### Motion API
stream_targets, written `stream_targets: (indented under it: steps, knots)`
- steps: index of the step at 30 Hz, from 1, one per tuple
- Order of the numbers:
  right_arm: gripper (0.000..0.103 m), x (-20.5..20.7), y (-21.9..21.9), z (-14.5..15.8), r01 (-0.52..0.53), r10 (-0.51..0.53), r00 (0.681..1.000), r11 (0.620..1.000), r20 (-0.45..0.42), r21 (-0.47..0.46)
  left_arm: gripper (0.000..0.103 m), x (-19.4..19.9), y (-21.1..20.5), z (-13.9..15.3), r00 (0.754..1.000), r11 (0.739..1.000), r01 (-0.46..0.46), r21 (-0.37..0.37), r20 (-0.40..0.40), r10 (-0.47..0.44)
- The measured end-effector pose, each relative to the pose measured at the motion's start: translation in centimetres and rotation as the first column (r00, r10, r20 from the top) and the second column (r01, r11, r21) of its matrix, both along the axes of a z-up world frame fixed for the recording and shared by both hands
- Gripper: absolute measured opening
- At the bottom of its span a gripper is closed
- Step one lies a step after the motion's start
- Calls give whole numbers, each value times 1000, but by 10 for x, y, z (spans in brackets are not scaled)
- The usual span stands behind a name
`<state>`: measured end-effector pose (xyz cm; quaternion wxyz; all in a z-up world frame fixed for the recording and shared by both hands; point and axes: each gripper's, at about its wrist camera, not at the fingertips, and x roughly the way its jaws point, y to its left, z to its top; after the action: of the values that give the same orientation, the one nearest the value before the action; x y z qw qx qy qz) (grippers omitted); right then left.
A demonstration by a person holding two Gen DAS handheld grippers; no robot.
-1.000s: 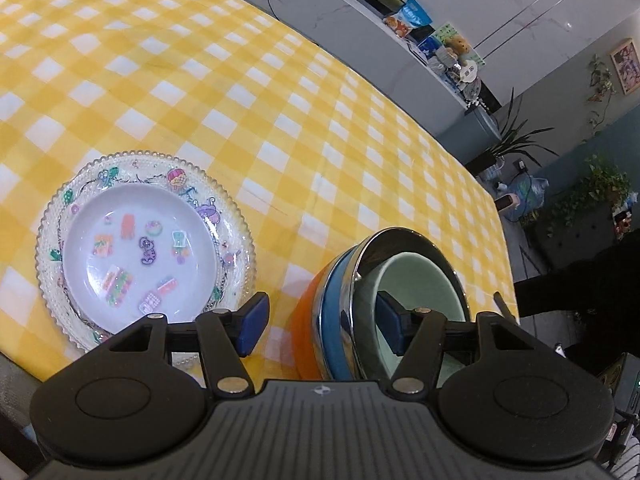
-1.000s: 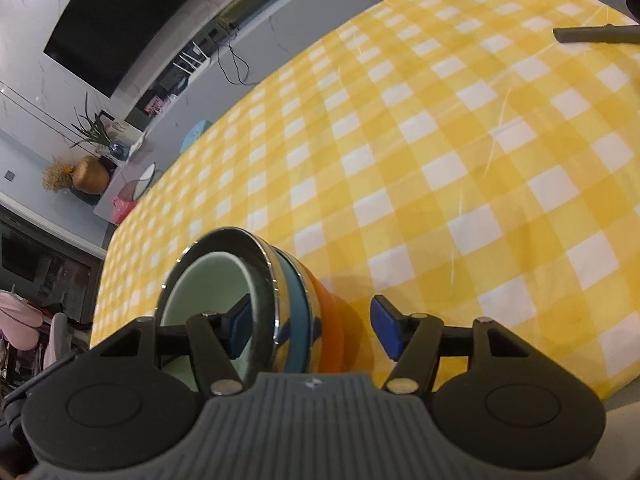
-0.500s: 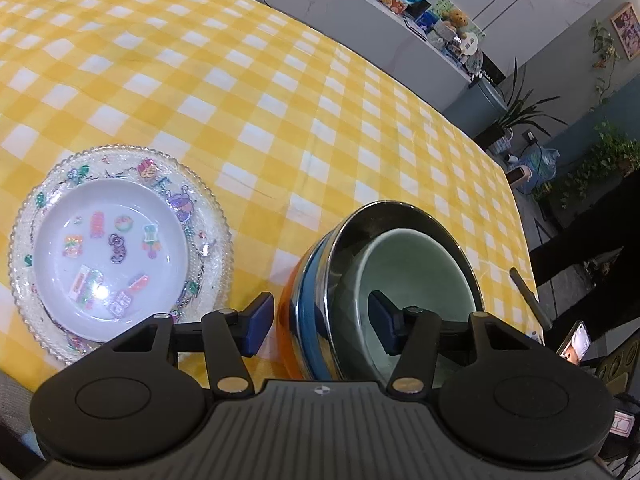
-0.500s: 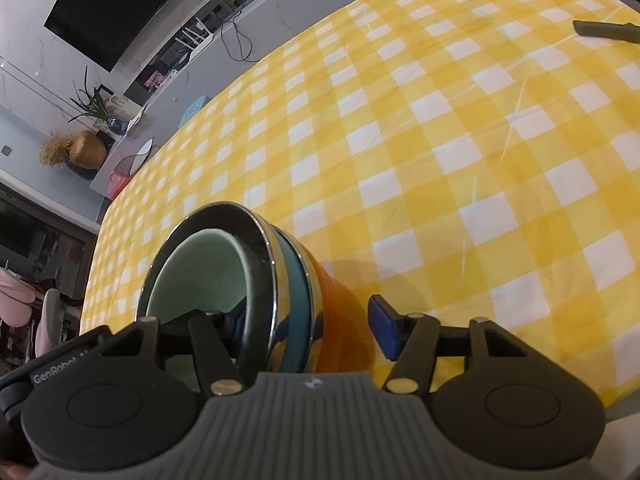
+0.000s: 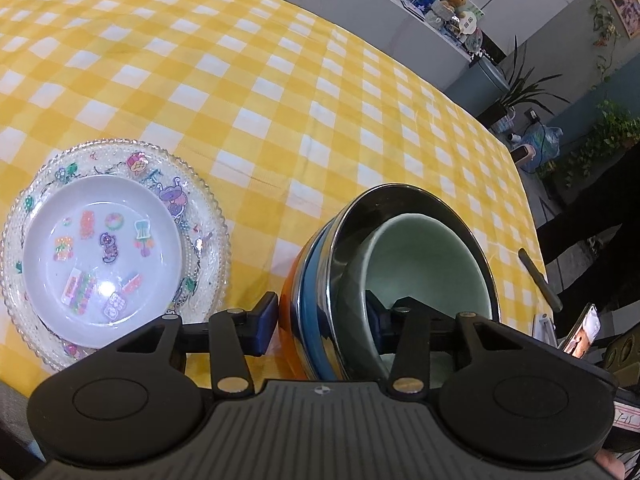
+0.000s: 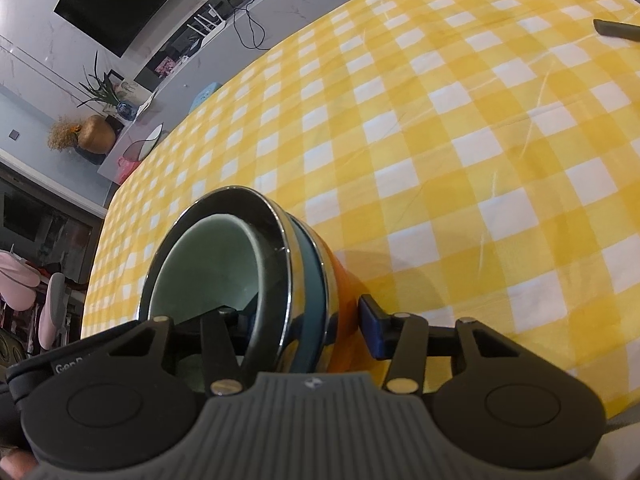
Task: Organize plates and bowls
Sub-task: 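Grip the rims of the nested bowl stack with both grippers, then lift the bowl stack with both grippers and lower it onto the plates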
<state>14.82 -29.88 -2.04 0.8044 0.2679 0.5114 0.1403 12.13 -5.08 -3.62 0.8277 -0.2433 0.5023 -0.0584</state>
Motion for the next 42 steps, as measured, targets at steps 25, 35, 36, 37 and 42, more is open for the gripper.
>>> stream_targets:
  steps: [25,35,36,37,42]
  knots:
    - [45,-13,1,11,49,-49,999,999,-7,3,49,-10,5,12,1000,1000,2,-7,1,-2]
    - [45,-32,33,48,10,-12,999,999,45,34,48,-39,40,48,996,998,-56,-4,73,56]
    - [45,-33,38,53,2,-4,999,999,52,34,48,-42,45,52,995,998,-65,-5,79,65]
    - [45,-33,43,57,-5,3,998,999,58,33,48,-43,49,57,994,997,-74,-4,85,74]
    - [45,-33,70,77,-49,47,996,998,82,25,48,-48,73,71,988,992,-122,-12,97,123]
